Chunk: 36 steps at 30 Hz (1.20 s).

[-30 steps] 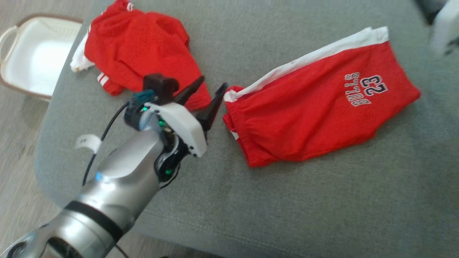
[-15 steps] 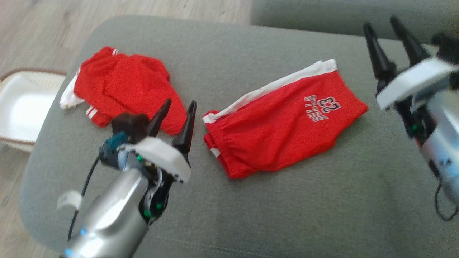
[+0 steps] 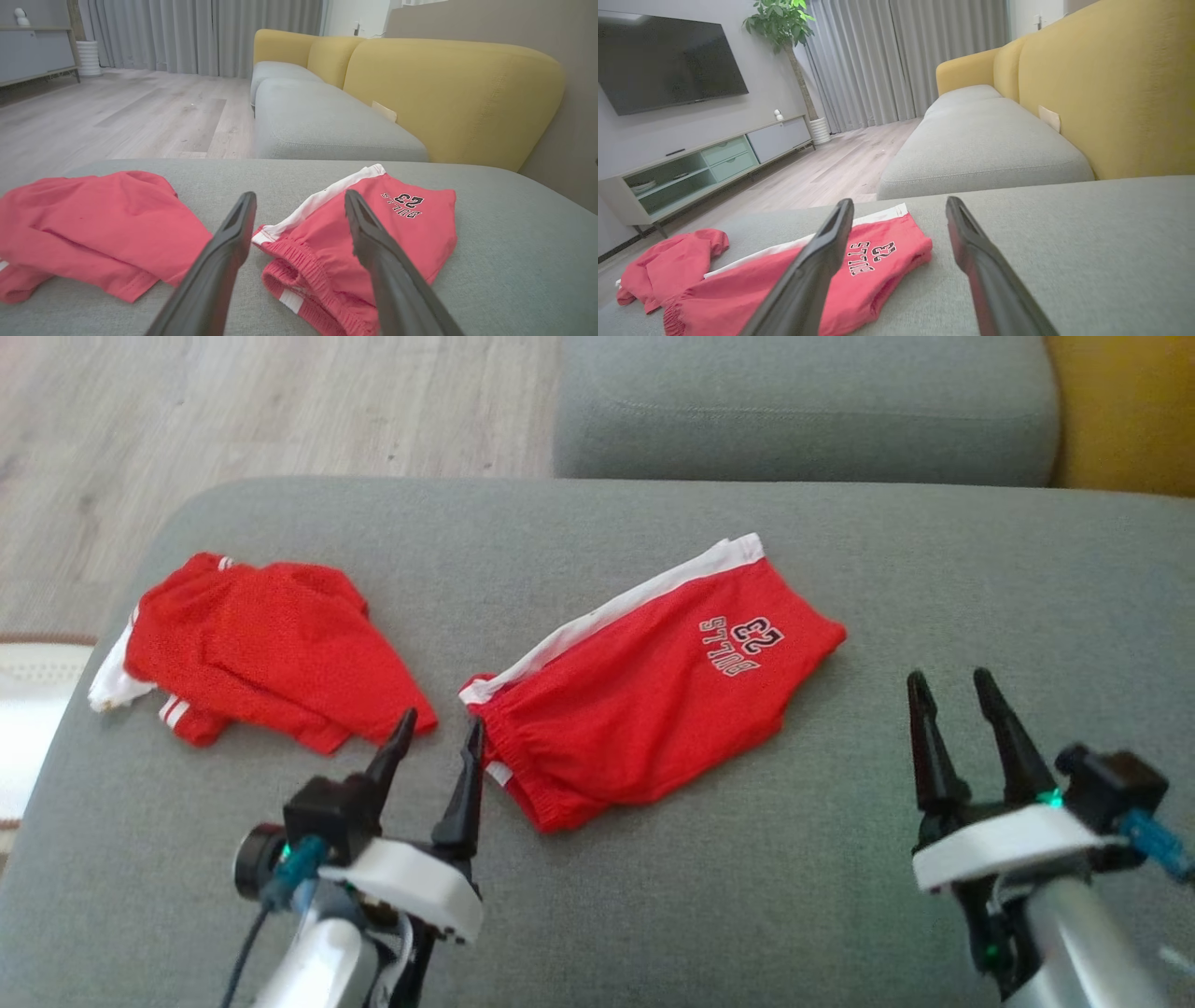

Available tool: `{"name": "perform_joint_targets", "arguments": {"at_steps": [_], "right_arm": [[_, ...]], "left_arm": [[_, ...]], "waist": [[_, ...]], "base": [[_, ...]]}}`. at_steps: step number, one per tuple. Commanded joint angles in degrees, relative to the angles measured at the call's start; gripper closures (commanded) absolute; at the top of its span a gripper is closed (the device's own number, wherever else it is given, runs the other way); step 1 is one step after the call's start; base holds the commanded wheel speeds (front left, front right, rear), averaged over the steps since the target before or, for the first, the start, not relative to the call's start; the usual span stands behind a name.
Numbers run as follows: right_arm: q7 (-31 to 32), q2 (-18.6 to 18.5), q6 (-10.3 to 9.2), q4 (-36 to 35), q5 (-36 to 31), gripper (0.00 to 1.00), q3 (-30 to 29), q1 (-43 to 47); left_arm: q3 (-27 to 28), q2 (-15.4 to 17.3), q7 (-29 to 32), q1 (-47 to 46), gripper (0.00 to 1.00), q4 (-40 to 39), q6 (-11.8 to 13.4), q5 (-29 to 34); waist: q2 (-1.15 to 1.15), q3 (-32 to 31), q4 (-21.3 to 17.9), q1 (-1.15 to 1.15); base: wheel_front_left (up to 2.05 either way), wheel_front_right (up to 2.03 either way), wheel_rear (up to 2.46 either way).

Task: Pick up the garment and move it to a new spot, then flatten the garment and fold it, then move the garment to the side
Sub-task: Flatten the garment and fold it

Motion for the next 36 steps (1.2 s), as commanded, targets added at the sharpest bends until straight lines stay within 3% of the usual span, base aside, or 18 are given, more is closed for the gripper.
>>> {"name": "perform_joint_targets", "arguments": {"at_steps": [1, 9, 24, 27, 36], "right_arm": [[-0.5, 1.4, -0.05, -3.7, -1.9, 0.0, -0.5, -0.6], [-0.5, 5.7, -0.05, -7.8, -6.2, 0.0, -3.6, 6.2], [0.8, 7.3, -0.05, -8.7, -6.8, 0.0, -5.4, 8.7], [4.0, 7.6, -0.05, -6.7, -3.9, 0.0, -6.7, 8.2], [16.5, 7.9, -0.05, 5.0, 13.9, 0.0, -12.8, -3.0]], "left_arm": [[3.3, -0.1, -0.7, -1.0, 0.0, -3.1, -0.4, 1.9], [7.2, -2.9, -0.7, 6.1, 0.0, -6.6, -1.8, 9.2], [13.5, -6.8, -0.7, 9.5, 0.0, -8.7, -3.8, 15.1], [13.9, -7.2, -0.7, 8.8, 0.0, -8.5, -4.5, 15.6], [12.6, -8.0, -0.7, 5.3, 0.0, -7.2, -7.1, 15.7]], "waist": [[0.0, -0.6, -0.7, 0.0], [0.0, -1.2, -0.9, 0.0], [0.0, -0.9, 1.5, 0.0], [0.0, -0.1, 2.5, 0.0], [0.0, 6.1, 8.5, 0.0]], "base": [[0.0, 0.0, 0.0], [0.0, 0.0, 0.0], [0.0, 0.0, 0.0], [0.0, 0.0, 0.0], [0.0, 0.0, 0.0]]}}
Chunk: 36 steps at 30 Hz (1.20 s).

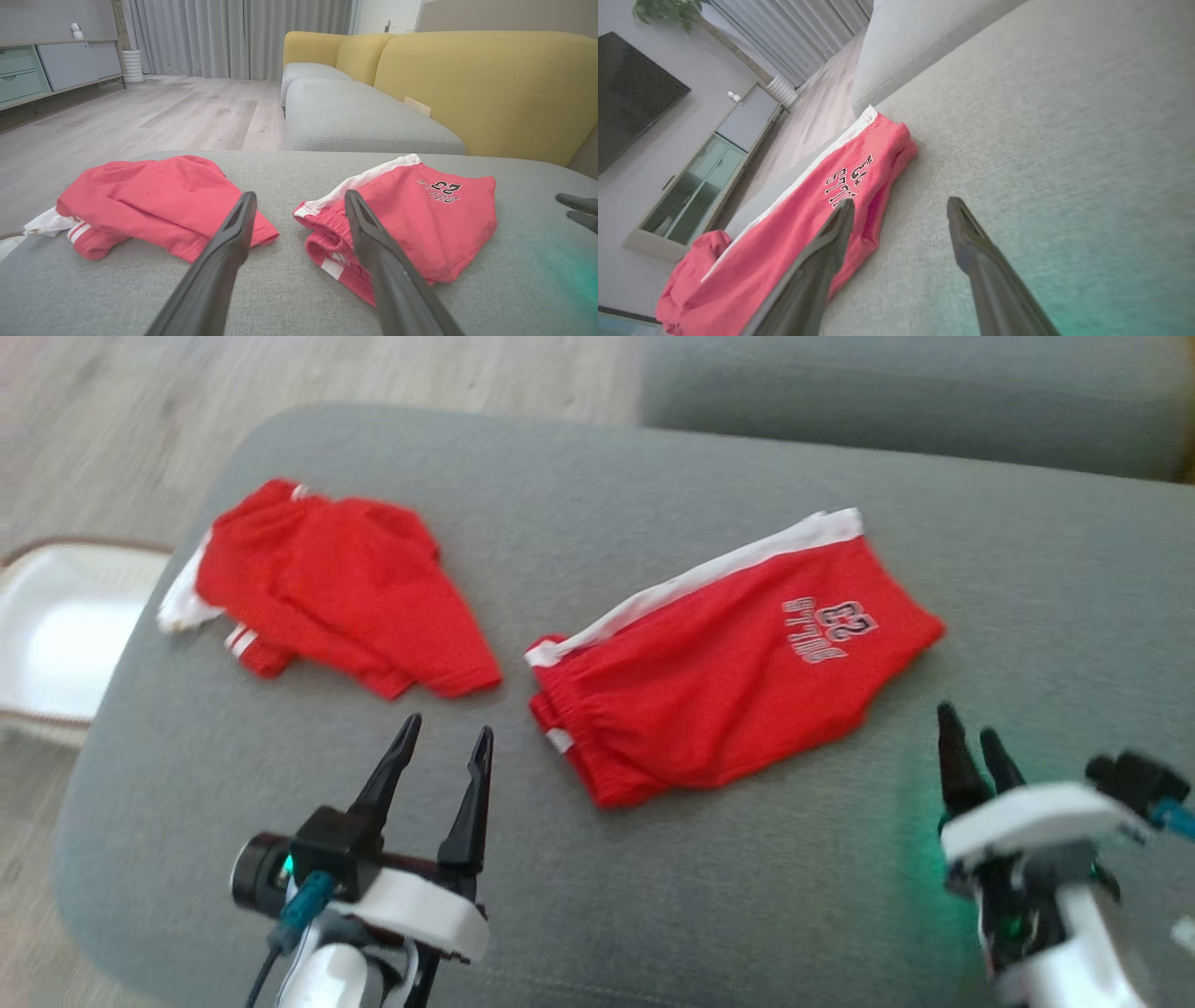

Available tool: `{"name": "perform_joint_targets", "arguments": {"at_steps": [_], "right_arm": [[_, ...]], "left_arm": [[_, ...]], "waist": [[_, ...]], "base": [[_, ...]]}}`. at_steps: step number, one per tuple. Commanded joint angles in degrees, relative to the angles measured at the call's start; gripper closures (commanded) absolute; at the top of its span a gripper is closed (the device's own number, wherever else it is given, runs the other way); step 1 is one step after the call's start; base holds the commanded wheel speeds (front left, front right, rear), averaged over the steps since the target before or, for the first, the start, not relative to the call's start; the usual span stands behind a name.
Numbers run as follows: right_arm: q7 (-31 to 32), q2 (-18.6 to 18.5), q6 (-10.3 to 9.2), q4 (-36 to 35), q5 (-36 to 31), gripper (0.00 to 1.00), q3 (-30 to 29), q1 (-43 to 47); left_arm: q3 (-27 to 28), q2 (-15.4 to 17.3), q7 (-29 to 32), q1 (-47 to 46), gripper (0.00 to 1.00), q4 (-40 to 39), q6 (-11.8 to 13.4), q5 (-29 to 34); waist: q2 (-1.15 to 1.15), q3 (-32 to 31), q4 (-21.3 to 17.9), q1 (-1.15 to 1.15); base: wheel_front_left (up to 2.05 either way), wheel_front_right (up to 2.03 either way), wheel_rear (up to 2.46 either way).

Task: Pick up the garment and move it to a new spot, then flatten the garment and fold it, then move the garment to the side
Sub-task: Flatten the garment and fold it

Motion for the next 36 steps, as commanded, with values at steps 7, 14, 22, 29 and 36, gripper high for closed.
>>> {"name": "perform_joint_targets", "arguments": {"at_steps": [7, 14, 22, 29, 36], "right_arm": [[3.7, -0.1, -0.05, 8.7, 8.0, 0.0, -1.8, -12.0], [5.8, -0.2, -0.05, 19.9, 5.4, 0.0, -5.9, -19.4], [6.7, -1.1, -0.05, 28.1, 2.0, 0.0, -9.1, -25.4], [5.5, -1.9, -0.05, 30.9, 0.5, 1.0, -9.7, -28.1], [0.4, -2.3, -0.05, 32.0, -2.0, 1.0, -8.5, -27.3]], "left_arm": [[0.4, -0.4, -0.7, -4.2, 0.0, -1.1, -0.2, -1.0], [-0.5, -0.4, -0.7, -6.0, 0.0, -0.5, 0.0, -2.5], [-1.7, -0.4, -0.7, -7.0, 0.0, -0.6, 0.7, -3.9], [-2.2, -0.4, -0.7, -7.2, 0.0, -0.5, 1.2, -4.2], [-2.1, -0.4, -0.7, -6.9, 0.0, 0.0, 1.4, -4.2]], "waist": [[0.0, 4.6, 5.8, 0.0], [0.0, 6.3, 9.0, 0.0], [0.0, 7.6, 11.0, 0.0], [0.0, 7.8, 11.1, 0.0], [0.0, 5.7, 9.1, 0.0]], "base": [[0.0, 0.0, 0.0], [0.0, 0.0, 0.0], [0.0, 0.0, 0.0], [0.0, 0.0, 0.0], [0.0, 0.0, 0.0]]}}
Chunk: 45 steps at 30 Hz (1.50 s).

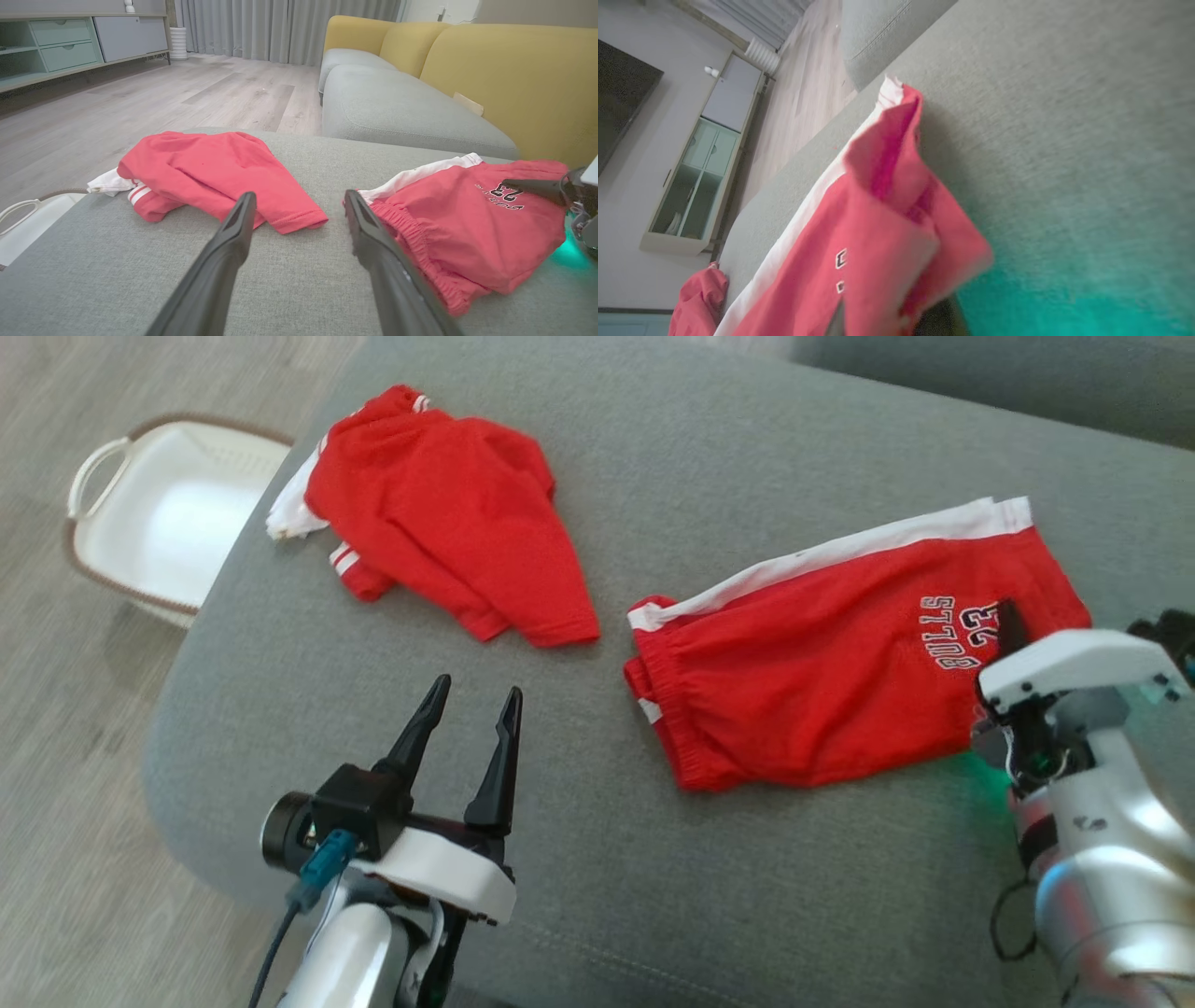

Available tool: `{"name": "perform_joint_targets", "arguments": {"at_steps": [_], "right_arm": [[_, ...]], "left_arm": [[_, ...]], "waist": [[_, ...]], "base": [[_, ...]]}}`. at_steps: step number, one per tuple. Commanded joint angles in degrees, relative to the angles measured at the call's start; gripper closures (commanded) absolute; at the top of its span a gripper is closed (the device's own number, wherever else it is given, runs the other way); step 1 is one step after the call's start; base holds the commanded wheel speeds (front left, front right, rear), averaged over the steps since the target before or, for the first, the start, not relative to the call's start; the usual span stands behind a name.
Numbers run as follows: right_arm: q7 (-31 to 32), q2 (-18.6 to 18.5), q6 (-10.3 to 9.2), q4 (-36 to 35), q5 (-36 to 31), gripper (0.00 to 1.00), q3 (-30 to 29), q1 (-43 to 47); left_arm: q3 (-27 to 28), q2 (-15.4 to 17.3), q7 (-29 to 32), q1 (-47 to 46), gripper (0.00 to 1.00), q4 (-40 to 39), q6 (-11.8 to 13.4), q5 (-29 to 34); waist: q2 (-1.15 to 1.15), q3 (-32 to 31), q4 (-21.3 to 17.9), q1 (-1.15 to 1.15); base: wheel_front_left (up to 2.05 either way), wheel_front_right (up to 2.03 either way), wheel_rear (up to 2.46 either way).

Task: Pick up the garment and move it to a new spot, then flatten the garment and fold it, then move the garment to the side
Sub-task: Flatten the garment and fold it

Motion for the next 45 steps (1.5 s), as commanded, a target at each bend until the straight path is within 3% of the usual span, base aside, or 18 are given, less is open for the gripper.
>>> {"name": "perform_joint_targets", "arguments": {"at_steps": [1, 11, 17, 28, 37, 45], "right_arm": [[-1.2, 0.9, -0.04, -0.7, 0.0, 1.0, 1.0, 1.6], [-12.4, 0.7, -0.04, -1.7, -1.2, 1.0, -2.3, 9.0], [-15.2, 1.3, -0.04, -2.5, -2.9, 1.0, -5.1, 12.8], [-16.0, 1.8, -0.04, -6.7, -8.2, 1.0, -5.9, 13.0], [-14.9, 3.0, -0.04, -14.1, -6.0, 1.0, 3.4, 13.0], [-13.6, 3.0, -0.04, -22.0, 5.1, 1.0, 18.9, 18.3]], "left_arm": [[1.6, 0.1, -0.7, -1.6, 0.0, -1.6, 0.2, -0.1], [1.4, 0.1, -0.7, 0.8, 0.0, -1.0, -0.8, 1.3], [2.2, 0.1, -0.7, 2.0, 0.0, -1.0, -1.0, 1.9], [1.4, 0.1, -0.7, 1.4, 0.0, -0.7, -1.4, 0.6], [1.6, 0.1, -0.7, 1.5, 0.0, -0.2, -1.2, 0.7], [1.7, 0.1, -0.7, 1.8, 0.0, 0.1, -1.2, 0.2]], "waist": [[0.0, -1.1, -1.0, 0.0], [0.0, -6.3, -6.5, 0.0], [0.0, -7.7, -10.0, 0.0], [0.0, -8.0, -9.5, 0.0], [0.0, -8.9, -6.8, 0.0], [0.0, -9.9, -4.3, 0.0]], "base": [[0.0, 0.0, 0.0], [0.0, 0.0, 0.0], [0.0, 0.0, 0.0], [0.0, 0.0, 0.0], [0.0, 0.0, 0.0], [0.0, 0.0, 0.0]]}}
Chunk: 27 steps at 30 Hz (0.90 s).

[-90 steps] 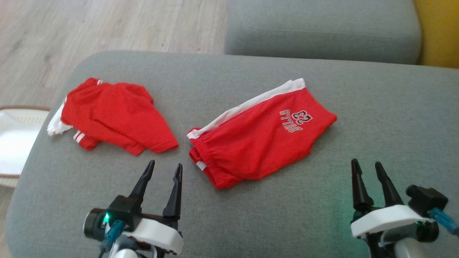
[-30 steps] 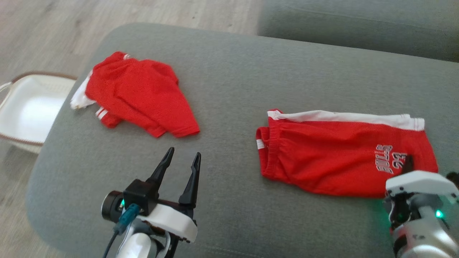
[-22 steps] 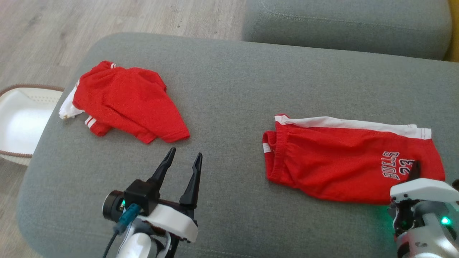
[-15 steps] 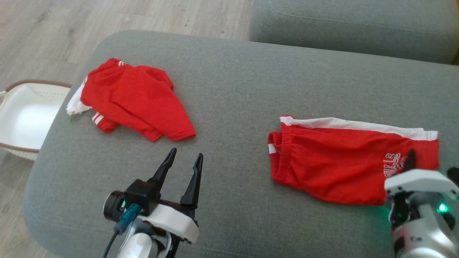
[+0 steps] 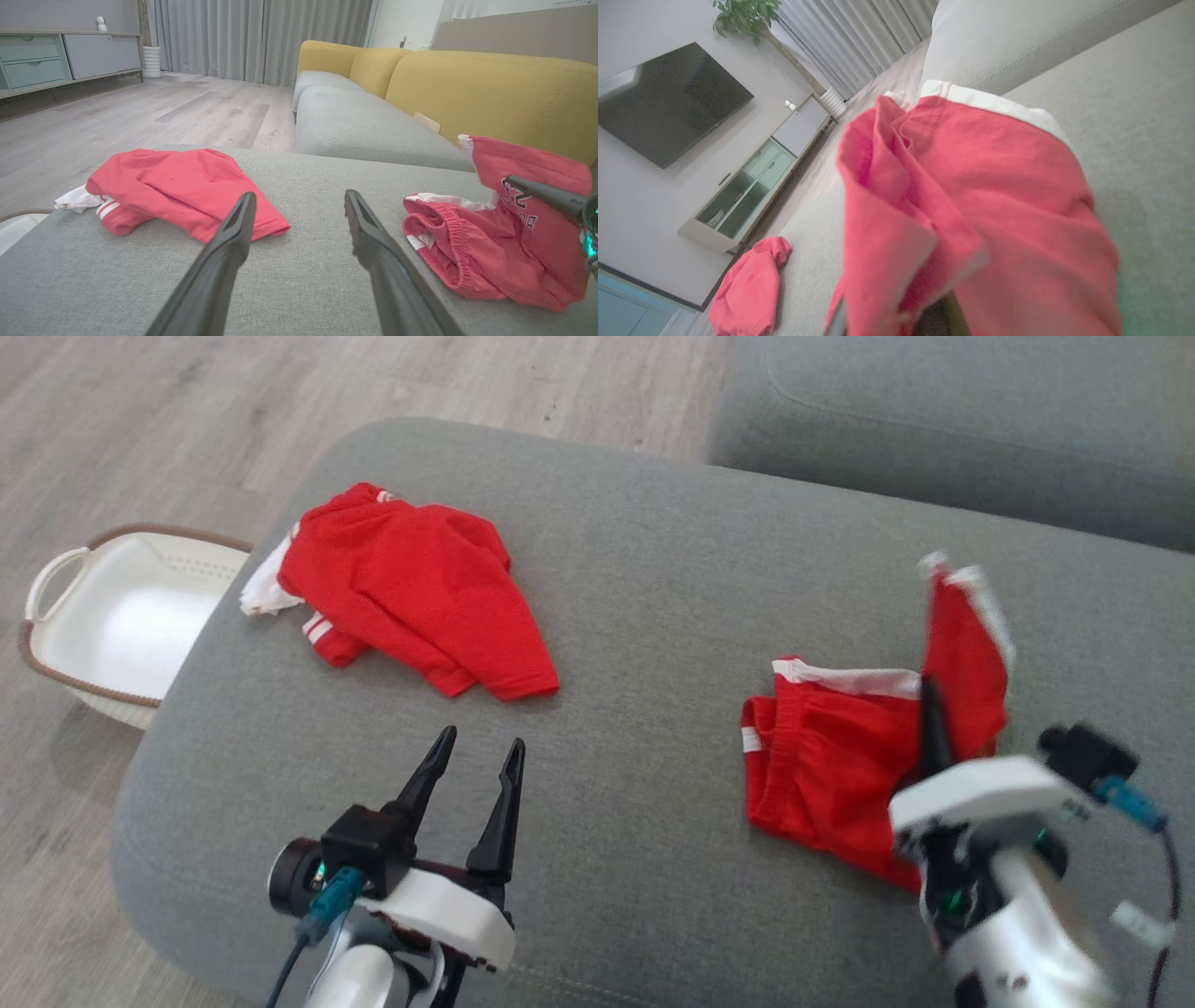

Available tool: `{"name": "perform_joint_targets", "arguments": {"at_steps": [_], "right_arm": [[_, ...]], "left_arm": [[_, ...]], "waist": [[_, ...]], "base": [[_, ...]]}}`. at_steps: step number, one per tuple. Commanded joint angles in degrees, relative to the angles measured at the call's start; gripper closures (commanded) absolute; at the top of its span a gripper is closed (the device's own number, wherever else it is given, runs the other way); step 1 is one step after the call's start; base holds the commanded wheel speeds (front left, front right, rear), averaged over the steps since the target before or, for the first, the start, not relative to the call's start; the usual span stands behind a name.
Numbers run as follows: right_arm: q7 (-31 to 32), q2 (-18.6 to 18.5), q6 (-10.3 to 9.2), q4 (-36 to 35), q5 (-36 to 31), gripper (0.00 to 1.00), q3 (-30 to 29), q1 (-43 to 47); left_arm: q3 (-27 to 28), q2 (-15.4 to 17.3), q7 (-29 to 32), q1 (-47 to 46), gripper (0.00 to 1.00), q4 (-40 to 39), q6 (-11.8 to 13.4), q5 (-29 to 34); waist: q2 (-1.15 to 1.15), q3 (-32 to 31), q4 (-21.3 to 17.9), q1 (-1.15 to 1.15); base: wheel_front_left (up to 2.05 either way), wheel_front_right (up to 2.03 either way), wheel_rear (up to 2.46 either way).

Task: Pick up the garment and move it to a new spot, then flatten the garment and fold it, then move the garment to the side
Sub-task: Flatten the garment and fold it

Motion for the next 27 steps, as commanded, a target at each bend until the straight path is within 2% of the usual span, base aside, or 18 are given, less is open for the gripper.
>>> {"name": "perform_joint_targets", "arguments": {"at_steps": [1, 6, 14, 15, 16, 17, 23, 27], "right_arm": [[-0.1, 0.4, -0.04, -3.1, 2.0, 1.0, 4.1, 1.2], [0.2, 0.4, -0.04, -5.5, 5.4, 1.0, 10.2, 4.0], [-0.6, 0.5, -0.04, -3.8, 6.5, 1.0, 14.8, 4.1], [-0.5, 0.5, -0.04, -3.9, 7.1, 0.81, 15.8, 4.1], [-0.4, 0.5, -0.04, -4.0, 7.7, 0.54, 16.6, 4.1], [-0.4, 0.5, -0.04, -3.8, 7.8, 0.0, 17.2, 4.0], [-1.0, 0.5, -0.04, -4.4, 8.0, 0.0, 22.0, 3.6], [1.1, 0.5, -0.04, -4.9, 8.9, 0.0, 26.3, 3.9]], "left_arm": [[1.8, 0.0, -0.7, -1.6, 0.0, -1.6, 0.0, -0.5], [2.1, 0.0, -0.7, -1.3, 0.0, -1.3, 0.2, -0.7], [2.3, 0.0, -0.7, -1.6, 0.0, -1.1, 0.2, -1.0], [2.4, 0.0, -0.7, -1.7, 0.0, -1.1, 0.2, -1.0], [2.4, 0.0, -0.7, -1.8, 0.0, -1.1, 0.2, -1.1], [2.5, 0.0, -0.7, -1.9, 0.0, -1.1, 0.3, -1.1], [2.8, 0.0, -0.7, -1.7, 0.0, -1.0, 0.4, -1.3], [2.9, 0.0, -0.7, -1.4, 0.0, -0.7, 0.5, -1.4]], "waist": [[0.0, -0.7, 0.9, 0.0], [0.0, -0.9, 1.9, 0.0], [0.0, -0.5, 3.0, 0.0], [0.0, -0.5, 3.1, 0.0], [0.0, -0.4, 3.2, 0.0], [0.0, -0.4, 3.2, 0.0], [0.0, -0.5, 2.8, 0.0], [0.0, -1.3, 1.8, 0.0]], "base": [[0.0, 0.0, 0.0], [0.0, 0.0, 0.0], [0.0, 0.0, 0.0], [0.0, 0.0, 0.0], [0.0, 0.0, 0.0], [0.0, 0.0, 0.0], [0.0, 0.0, 0.0], [0.0, 0.0, 0.0]]}}
